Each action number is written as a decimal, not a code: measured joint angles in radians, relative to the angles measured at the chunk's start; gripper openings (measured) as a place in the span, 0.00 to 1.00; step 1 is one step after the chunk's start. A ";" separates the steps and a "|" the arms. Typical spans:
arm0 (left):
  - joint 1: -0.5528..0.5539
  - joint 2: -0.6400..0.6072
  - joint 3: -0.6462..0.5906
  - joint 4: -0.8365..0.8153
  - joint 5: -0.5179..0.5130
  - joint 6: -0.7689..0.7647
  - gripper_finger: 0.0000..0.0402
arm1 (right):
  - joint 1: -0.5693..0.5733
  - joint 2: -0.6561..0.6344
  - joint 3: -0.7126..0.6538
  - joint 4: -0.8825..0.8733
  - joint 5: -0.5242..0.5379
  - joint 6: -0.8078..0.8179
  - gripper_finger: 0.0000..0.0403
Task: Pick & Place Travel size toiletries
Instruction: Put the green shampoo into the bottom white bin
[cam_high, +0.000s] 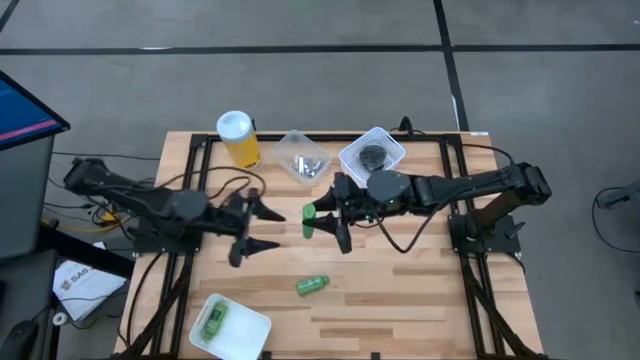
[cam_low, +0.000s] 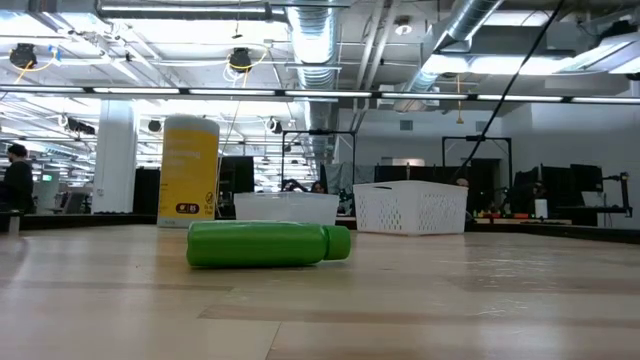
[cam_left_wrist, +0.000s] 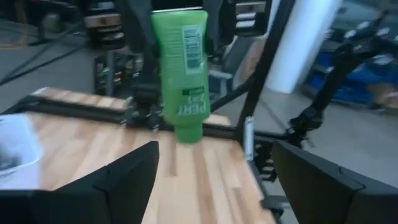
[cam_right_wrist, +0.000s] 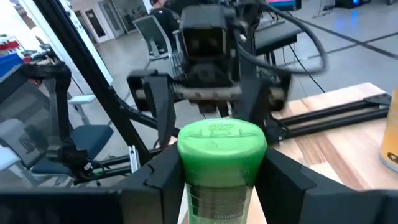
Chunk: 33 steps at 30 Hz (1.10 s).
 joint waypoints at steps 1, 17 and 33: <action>0.023 0.028 0.000 0.036 0.041 0.000 0.77 | 0.000 0.000 0.000 0.007 0.000 0.000 0.40; 0.187 0.295 -0.001 0.380 0.330 -0.034 0.77 | 0.007 0.000 0.000 0.010 0.000 0.000 0.40; 0.201 0.350 0.000 0.487 0.365 -0.030 0.48 | 0.007 0.000 0.000 0.014 -0.001 0.001 0.39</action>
